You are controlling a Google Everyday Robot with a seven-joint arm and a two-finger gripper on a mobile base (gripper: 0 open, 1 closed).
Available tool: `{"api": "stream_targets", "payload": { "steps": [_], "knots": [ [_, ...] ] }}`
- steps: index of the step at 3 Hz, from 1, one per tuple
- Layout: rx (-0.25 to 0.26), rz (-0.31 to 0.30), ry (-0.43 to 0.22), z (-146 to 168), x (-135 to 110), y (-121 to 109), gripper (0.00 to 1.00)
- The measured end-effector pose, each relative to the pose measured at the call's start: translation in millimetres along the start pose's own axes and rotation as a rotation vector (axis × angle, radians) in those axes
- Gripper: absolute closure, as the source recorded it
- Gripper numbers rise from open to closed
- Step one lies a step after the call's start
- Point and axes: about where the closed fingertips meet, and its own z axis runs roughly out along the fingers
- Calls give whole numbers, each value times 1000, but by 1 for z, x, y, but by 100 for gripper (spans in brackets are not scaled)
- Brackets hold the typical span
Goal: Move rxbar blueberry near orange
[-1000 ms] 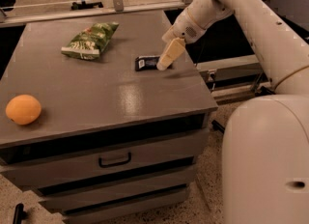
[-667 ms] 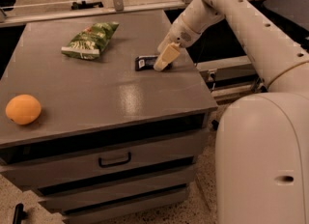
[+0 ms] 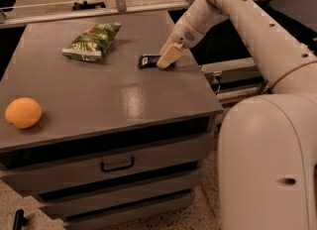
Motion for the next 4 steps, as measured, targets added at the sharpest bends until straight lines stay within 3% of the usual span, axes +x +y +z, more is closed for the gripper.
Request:
{"api": "stream_targets", "payload": {
  "steps": [1,2,3,4],
  "knots": [
    [0,0,0,-1,0,0,100],
    [14,-88,-36,-21,-32,17,100],
    [18,-242,-48,-39,-86,50,100],
    [-13,-370,-24,-29,-129,80,100]
  ]
}}
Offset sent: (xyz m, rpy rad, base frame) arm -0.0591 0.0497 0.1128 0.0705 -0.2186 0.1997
